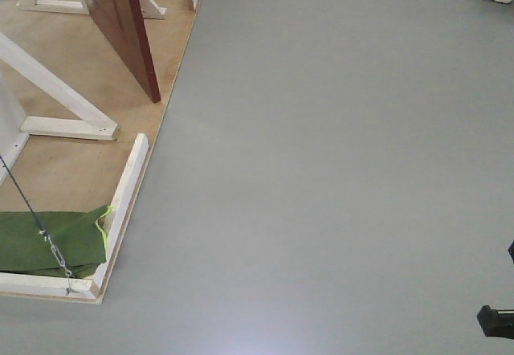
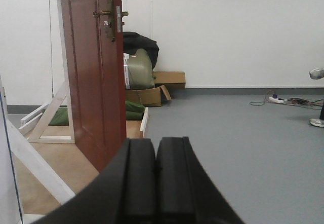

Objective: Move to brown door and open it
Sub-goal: 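Drive the base forward alongside the wooden platform toward the brown door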

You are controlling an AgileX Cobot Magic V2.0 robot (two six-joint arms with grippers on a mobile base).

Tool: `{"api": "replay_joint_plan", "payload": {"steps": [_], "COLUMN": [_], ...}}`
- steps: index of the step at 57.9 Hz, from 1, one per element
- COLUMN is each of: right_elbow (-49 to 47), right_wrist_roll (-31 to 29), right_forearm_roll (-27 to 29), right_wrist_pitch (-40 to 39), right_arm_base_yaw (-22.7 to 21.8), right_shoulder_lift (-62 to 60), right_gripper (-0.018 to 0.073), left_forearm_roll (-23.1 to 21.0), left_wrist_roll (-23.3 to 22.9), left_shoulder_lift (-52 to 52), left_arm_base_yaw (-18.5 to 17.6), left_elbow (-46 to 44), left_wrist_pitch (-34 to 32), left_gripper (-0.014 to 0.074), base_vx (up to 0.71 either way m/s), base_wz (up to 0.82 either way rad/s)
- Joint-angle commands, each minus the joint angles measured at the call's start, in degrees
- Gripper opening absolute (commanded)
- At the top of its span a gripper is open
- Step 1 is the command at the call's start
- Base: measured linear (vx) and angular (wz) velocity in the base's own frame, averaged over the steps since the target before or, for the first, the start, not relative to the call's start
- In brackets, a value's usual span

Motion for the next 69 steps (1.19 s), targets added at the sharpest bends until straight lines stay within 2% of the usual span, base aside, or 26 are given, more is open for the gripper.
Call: {"api": "replay_joint_plan", "payload": {"steps": [1, 69], "right_elbow": [0.22, 0.22], "right_wrist_roll": [-0.31, -0.31], "right_forearm_roll": [-0.35, -0.35], "right_wrist_pitch": [-4.73, -4.73], "right_arm_base_yaw": [-0.1, -0.1], "right_shoulder_lift": [0.72, 0.72], "right_gripper": [0.0, 0.0], "left_forearm_roll": [-0.12, -0.12], "left_wrist_roll": [-0.12, -0.12], "left_shoulder_lift": [-0.75, -0.75], "left_arm_base_yaw": [-0.01, -0.01], "left_elbow": [-0.96, -0.96], "left_wrist_pitch": [-4.86, -4.86], "left_gripper": [-0.0006, -0.0006], "base_vx": [0.3, 0.35], "base_wz": [0.0, -0.02]}}
